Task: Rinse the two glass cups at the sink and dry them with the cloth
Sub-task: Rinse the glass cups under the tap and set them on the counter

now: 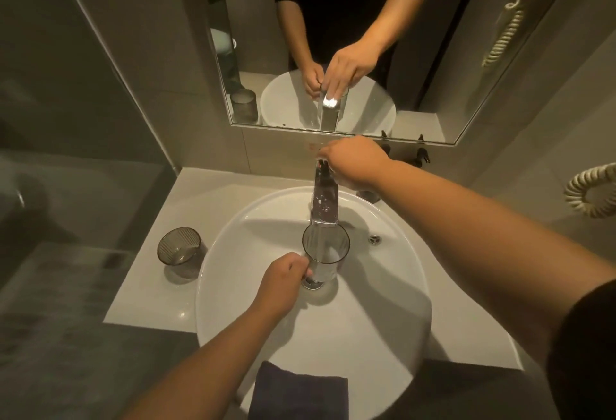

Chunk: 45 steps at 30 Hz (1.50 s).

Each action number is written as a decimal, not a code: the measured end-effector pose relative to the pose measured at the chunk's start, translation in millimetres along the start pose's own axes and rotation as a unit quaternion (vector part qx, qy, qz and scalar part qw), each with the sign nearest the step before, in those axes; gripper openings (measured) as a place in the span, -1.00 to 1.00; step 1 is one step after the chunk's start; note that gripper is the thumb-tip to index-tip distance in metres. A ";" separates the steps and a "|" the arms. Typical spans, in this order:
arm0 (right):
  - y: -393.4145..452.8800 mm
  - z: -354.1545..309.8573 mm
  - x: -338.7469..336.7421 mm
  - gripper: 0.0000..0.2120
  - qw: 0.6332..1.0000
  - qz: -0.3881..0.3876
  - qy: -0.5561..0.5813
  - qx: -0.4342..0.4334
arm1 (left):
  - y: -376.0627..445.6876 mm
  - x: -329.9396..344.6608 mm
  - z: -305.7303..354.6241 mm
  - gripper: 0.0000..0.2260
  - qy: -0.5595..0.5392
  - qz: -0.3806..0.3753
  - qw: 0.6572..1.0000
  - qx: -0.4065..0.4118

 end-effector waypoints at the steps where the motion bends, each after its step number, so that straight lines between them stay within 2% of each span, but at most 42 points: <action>1: -0.4 -0.1 0.2 -0.64 1.000 0.004 0.007 -0.001 | 0.3 0.4 -1.4 -0.71 -0.003 0.000 1.000 0.002; 3: -3.4 0.1 1.0 -0.64 0.999 0.013 0.044 0.001 | 1.3 1.2 -3.4 -0.70 -0.004 0.000 1.000 0.006; 6: -12.8 3.2 7.7 -0.52 0.984 0.016 0.177 0.027 | 1.2 1.5 -3.1 -0.73 -0.004 0.006 1.000 0.010; 8: -26.5 7.6 3.9 -0.42 0.961 0.071 0.261 0.049 | 1.2 1.2 -4.5 -0.75 -0.009 0.008 1.000 0.007; 10: -54.3 19.0 1.6 -0.41 0.920 0.168 0.337 0.109 | 1.9 -0.5 -5.4 -0.75 -0.012 0.010 1.000 0.007; 12: -91.2 28.6 24.2 -0.42 0.851 0.215 0.435 0.200 | 2.1 -2.1 -2.9 -0.76 -0.014 0.012 1.000 0.010; 14: -119.1 15.7 78.0 -0.36 0.795 0.142 0.532 0.256 | 2.0 -3.7 1.0 -0.77 -0.020 0.015 1.000 0.015; 17: -143.6 -34.1 151.7 -0.08 0.752 -0.027 0.616 0.231 | 4.3 -5.4 4.1 -0.79 -0.025 0.017 0.999 0.021; 19: -148.8 -58.4 172.2 0.08 0.739 -0.078 0.635 0.210 | 7.0 -5.9 3.9 -0.79 -0.025 0.018 0.999 0.023; 20: -147.5 -65.3 175.8 0.09 0.739 -0.083 0.637 0.203 | 8.3 -5.4 3.1 -0.79 -0.026 0.016 0.999 0.022; 24: -134.8 -76.5 173.4 0.00 0.735 -0.048 0.652 0.180 | 10.2 -1.5 0.2 -0.80 -0.022 0.008 0.999 0.027; 30: -124.7 -72.0 169.1 -0.15 0.738 -0.018 0.645 0.197 | 6.6 -2.2 3.1 -0.80 -0.074 -0.015 0.997 0.013; 35: -117.9 -75.1 171.2 -0.18 0.687 -0.019 0.694 0.214 | 11.5 -5.3 7.7 -0.73 -0.132 -0.024 0.991 0.003; 37: -116.6 -75.0 172.4 -0.18 0.673 -0.018 0.707 0.215 | 13.0 -5.0 8.7 -0.75 -0.128 -0.025 0.991 0.005; 41: -118.5 -74.3 175.9 -0.32 0.642 -0.029 0.733 0.222 | 11.9 -2.3 9.4 -0.79 -0.122 -0.010 0.992 0.006; 45: -117.9 -74.3 181.2 -0.30 0.607 -0.046 0.761 0.224 | 12.9 -6.0 10.3 -0.89 -0.115 0.012 0.993 0.009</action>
Point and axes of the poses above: each hand's wrist, its own y-axis towards the middle knuckle, its own x-axis out of the palm, z = x × y, the point moved 9 cm from there along y, towards the middle knuckle, and after that the axes turned 4 degrees about -x, right-handed, at the moved point
